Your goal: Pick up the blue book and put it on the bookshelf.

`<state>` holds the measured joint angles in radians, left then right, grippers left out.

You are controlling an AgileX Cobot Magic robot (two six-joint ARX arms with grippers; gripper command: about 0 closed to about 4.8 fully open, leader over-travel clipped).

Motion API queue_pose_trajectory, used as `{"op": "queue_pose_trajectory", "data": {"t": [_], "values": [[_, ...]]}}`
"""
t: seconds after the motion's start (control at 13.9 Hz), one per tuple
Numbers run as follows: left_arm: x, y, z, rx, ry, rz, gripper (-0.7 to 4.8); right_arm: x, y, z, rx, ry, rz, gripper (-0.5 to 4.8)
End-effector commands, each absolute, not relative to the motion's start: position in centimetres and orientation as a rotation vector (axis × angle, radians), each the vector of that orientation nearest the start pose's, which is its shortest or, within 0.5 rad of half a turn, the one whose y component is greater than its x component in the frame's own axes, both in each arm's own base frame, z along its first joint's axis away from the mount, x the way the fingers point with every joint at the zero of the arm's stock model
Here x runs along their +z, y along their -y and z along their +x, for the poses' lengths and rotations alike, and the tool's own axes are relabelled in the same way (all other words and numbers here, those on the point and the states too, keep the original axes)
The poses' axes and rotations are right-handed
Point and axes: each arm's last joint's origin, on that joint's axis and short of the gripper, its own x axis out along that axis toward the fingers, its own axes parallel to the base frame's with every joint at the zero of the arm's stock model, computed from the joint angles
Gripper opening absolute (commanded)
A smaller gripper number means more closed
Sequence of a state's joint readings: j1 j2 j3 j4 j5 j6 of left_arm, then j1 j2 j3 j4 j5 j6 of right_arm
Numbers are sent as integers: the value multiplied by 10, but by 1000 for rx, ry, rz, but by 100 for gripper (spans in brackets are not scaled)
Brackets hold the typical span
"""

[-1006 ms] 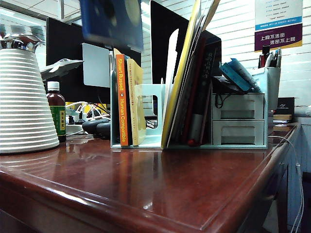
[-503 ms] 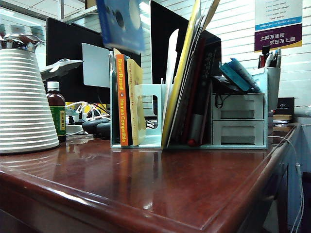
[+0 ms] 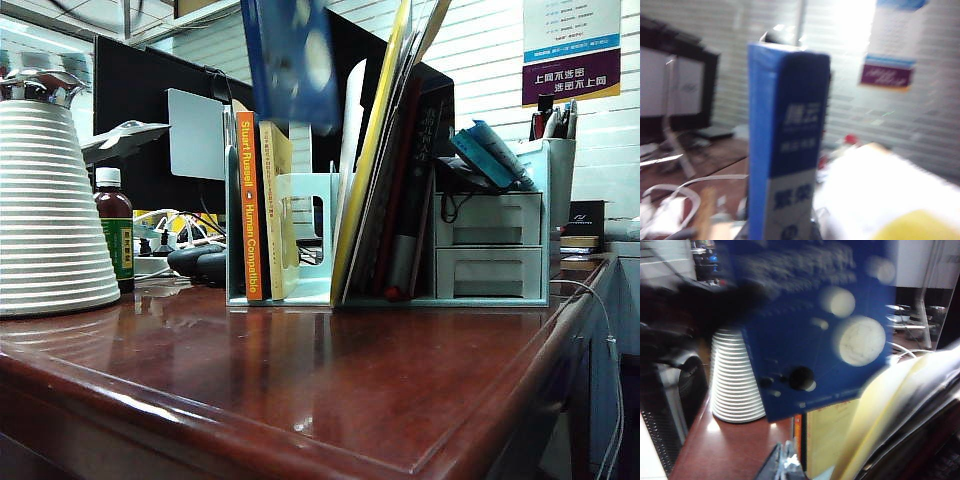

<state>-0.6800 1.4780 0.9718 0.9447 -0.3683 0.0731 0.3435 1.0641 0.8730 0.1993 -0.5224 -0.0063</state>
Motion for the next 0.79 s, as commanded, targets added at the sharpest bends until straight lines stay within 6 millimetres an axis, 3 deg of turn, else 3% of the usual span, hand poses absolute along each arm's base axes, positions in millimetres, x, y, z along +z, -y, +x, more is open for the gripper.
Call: {"op": "queue_pose_trajectory", "data": {"t": [0.07, 0.36, 0.79], "values": [[353, 193, 275, -257, 520, -222, -6, 350, -95, 216, 878, 22, -5, -6], [342, 208, 302, -262, 495, -262, -6, 348, -96, 216, 881, 1, -3, -6], [309, 225, 329, -210, 418, -241, -6, 347, -95, 214, 881, -19, -2, -6]]}}
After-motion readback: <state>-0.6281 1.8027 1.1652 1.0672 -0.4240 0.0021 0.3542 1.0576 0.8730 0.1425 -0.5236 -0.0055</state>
